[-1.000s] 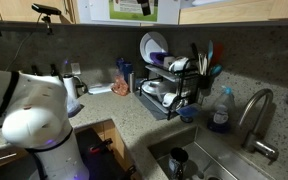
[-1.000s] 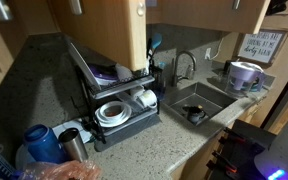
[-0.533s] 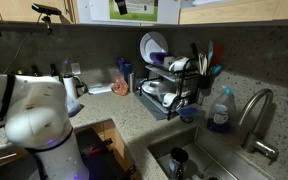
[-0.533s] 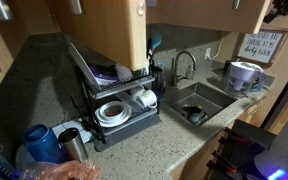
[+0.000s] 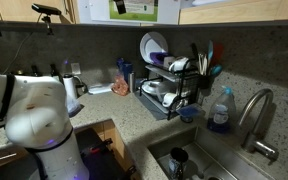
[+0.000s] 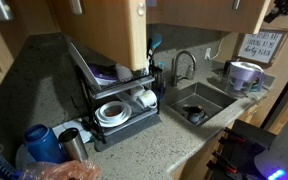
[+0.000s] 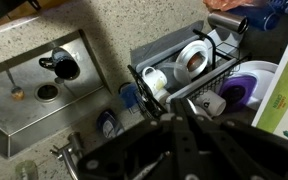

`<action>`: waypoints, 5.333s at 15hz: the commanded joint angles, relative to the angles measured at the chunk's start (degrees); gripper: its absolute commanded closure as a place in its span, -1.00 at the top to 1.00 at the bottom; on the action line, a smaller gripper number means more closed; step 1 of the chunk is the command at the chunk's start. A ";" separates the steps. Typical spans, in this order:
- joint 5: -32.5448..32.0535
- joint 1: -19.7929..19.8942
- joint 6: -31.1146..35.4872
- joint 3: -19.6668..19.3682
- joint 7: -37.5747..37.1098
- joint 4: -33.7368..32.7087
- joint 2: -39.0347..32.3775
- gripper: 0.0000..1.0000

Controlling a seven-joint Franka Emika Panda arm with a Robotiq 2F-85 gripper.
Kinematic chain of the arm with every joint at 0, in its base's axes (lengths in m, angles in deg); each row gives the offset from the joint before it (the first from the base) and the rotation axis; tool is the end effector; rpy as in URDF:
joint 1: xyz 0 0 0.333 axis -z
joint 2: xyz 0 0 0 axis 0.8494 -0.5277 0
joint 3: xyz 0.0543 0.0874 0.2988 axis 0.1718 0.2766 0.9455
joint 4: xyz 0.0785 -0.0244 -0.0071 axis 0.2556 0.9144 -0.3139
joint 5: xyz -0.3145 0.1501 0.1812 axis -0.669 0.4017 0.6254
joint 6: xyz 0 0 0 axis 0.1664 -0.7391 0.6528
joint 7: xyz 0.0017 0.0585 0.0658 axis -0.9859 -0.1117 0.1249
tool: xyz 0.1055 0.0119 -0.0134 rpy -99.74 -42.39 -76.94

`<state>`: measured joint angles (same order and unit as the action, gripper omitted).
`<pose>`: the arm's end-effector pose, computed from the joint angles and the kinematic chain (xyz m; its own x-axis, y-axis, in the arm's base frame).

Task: Close the open upper cabinet doors

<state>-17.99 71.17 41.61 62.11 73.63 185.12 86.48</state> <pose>0.1496 -0.0990 0.7131 0.7791 -0.5628 0.2762 -0.3782 -0.7733 -0.5088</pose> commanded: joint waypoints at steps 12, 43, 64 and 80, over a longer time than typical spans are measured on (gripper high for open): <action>4.71 -0.09 -7.42 2.17 0.80 1.22 4.51 -0.99; 37.41 -1.81 -0.22 22.68 8.64 -2.59 17.10 -0.99; 19.86 -3.73 32.87 32.40 6.30 2.28 15.79 -0.99; -0.01 -5.38 35.79 25.48 0.32 3.03 16.95 -0.99</action>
<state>-14.84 65.69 76.21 89.48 75.25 188.05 103.48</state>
